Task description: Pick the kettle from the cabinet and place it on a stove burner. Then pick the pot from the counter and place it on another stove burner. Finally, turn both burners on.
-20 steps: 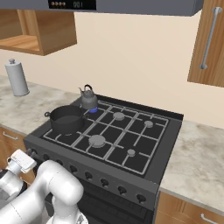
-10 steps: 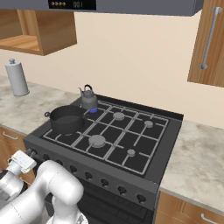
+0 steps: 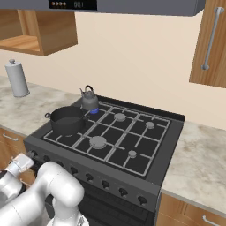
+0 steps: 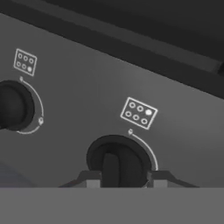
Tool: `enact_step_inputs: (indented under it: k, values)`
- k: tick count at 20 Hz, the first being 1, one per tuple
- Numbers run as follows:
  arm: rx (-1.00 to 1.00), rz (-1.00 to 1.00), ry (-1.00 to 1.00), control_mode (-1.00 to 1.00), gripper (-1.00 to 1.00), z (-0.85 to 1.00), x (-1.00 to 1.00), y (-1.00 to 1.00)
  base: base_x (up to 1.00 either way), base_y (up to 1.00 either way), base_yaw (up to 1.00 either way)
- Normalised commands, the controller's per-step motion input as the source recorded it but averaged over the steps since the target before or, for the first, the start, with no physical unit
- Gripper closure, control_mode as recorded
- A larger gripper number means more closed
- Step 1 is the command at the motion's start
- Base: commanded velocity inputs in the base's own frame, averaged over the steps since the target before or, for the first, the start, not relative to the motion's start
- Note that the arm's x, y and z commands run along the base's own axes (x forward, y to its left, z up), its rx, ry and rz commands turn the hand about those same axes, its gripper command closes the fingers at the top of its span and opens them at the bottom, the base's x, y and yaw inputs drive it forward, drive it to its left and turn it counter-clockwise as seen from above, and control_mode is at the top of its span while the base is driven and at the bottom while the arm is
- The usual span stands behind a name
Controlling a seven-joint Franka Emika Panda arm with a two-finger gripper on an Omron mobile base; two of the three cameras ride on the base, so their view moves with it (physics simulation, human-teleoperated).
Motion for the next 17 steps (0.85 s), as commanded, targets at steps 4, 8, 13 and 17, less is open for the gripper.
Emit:
enact_step_inputs:
  k: [4,8,13,17]
  values:
    - [-0.24,-0.10,0.15,-1.00,1.00,0.26,-0.04,-0.08,0.00,0.00,0.00]
    - [-0.28,-0.09,0.16,-1.00,1.00,0.25,-0.01,-0.06,0.00,0.00,0.00]
    - [-0.22,-0.07,0.14,-1.00,1.00,0.09,-0.04,-0.01,0.00,0.00,0.00]
    - [-0.02,-0.01,0.04,-1.00,-1.00,-0.03,-0.05,0.01,0.00,0.00,0.00]
